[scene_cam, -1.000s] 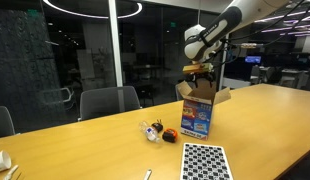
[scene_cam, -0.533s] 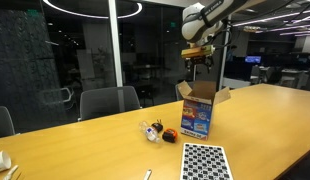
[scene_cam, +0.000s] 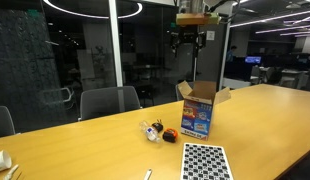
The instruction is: Put the yellow and black tool in the box
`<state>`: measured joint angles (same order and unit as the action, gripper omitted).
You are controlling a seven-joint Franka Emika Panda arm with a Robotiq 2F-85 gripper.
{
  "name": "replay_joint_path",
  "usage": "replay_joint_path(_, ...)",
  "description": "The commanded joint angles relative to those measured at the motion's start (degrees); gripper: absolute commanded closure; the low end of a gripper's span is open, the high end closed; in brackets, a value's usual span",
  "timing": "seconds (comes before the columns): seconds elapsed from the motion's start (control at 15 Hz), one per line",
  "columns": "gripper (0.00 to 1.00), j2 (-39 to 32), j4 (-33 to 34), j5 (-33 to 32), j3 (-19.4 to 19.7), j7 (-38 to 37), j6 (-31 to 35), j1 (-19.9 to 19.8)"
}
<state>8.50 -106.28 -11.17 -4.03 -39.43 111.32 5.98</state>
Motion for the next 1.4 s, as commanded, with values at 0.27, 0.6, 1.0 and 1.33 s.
replay_joint_path(0.27, 0.0, 19.3, -23.3, 18.2, -0.6, 21.5, -1.3, 1.4)
replay_joint_path(0.6, 0.0, 25.4, -32.6, 16.6, 0.2, 28.4, -7.2, -0.6)
replay_joint_path(1.0, 0.0, 30.1, -36.1, 13.9, 1.6, 31.7, -12.7, -3.7)
replay_joint_path(1.33, 0.0, 28.0, -35.4, 14.6, 1.1, 30.8, -12.3, -4.1)
